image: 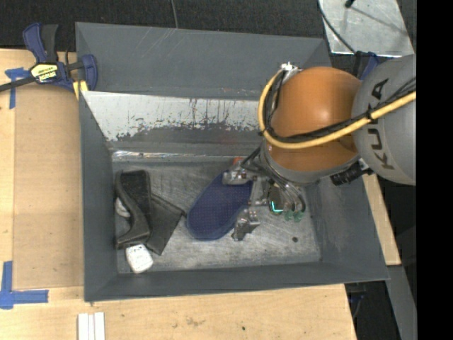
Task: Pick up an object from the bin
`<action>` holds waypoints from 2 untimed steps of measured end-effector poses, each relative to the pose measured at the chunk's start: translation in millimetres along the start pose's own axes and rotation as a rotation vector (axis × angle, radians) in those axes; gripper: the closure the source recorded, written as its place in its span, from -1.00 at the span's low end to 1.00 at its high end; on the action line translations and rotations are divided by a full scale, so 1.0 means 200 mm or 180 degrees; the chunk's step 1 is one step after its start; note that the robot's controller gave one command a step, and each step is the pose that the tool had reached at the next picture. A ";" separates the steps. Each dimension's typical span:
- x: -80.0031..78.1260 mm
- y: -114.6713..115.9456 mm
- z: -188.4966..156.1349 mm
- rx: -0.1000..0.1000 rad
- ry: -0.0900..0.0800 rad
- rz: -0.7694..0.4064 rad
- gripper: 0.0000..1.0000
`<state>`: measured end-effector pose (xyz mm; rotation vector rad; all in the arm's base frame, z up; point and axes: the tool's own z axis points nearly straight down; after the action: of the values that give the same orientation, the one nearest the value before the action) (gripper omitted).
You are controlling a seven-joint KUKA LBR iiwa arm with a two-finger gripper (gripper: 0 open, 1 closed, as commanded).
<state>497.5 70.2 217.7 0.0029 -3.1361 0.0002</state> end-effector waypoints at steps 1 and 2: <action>-0.13 -0.04 0.64 -0.0001 -0.0059 -0.0636 -1.00; -0.15 -0.04 0.61 -0.0004 -0.0103 -0.0628 1.00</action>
Offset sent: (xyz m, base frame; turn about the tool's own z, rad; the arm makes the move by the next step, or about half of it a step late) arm 0.0217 -0.0074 -0.1294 -0.2002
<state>526.4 63.0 94.8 0.3150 -3.1529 -0.0026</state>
